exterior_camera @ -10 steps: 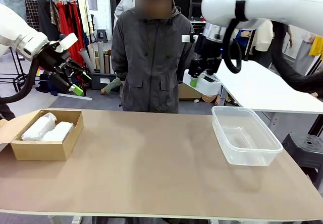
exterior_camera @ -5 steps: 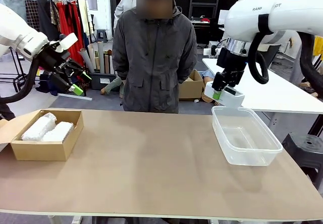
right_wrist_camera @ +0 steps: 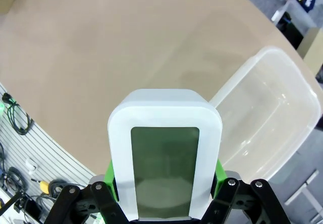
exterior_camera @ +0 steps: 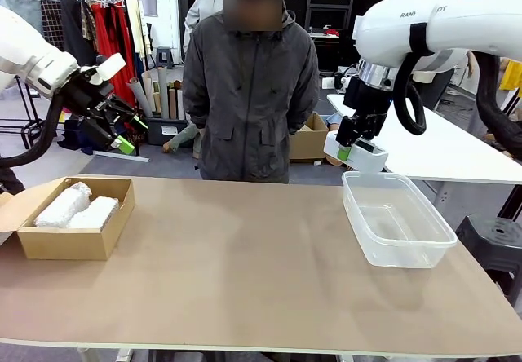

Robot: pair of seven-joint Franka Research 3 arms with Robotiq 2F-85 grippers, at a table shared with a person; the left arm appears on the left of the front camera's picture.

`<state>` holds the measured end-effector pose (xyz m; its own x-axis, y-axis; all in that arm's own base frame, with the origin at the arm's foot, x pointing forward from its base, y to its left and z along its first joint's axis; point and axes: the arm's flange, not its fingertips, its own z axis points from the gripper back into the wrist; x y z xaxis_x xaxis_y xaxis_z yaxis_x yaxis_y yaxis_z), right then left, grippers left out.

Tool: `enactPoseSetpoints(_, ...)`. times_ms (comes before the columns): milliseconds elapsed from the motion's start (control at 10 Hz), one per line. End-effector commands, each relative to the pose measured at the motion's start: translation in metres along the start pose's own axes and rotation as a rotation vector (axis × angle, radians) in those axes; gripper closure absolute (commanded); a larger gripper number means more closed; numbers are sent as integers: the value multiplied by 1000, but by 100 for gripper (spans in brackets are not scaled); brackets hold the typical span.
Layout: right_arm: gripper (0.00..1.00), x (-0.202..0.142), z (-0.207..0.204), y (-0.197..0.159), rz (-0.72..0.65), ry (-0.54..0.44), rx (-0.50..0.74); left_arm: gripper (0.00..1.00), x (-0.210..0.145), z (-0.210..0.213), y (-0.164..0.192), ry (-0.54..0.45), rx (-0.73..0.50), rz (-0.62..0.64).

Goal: Separate and place wrapped and unwrapped clocks.
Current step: If the picked Digital clock is wrapped, place it in the Package Box ; if not, place it in the Organizing box.

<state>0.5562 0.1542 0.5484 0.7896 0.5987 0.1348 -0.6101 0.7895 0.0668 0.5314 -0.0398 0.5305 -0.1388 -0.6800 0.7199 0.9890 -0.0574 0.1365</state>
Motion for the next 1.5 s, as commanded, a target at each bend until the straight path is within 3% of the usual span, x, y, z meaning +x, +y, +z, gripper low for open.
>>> enactPoseSetpoints(0,100,-1,-1,0,0,2,1,0,1,2,-1,1,-2,-3)
enactPoseSetpoints(500,100,-36,-40,-103,-205,-2,-53,0,1,2,-1,1,-2,-3)
enactPoseSetpoints(700,100,-52,-73,-135,-271,49,-44,0,1,2,-1,1,-2,-3)
enactPoseSetpoints(900,100,-65,-110,-141,-321,56,-85,0,1,2,-1,1,-2,-3)
enactPoseSetpoints(1200,100,-70,-141,-132,-395,-10,-199,0,1,2,-1,1,-2,-3)
enactPoseSetpoints(1300,100,-72,-149,-131,-433,-4,-176,0,1,2,-1,1,-2,-3)
enactPoseSetpoints(1400,100,-65,-140,-143,-365,3,-128,0,1,2,-1,1,-2,-3)
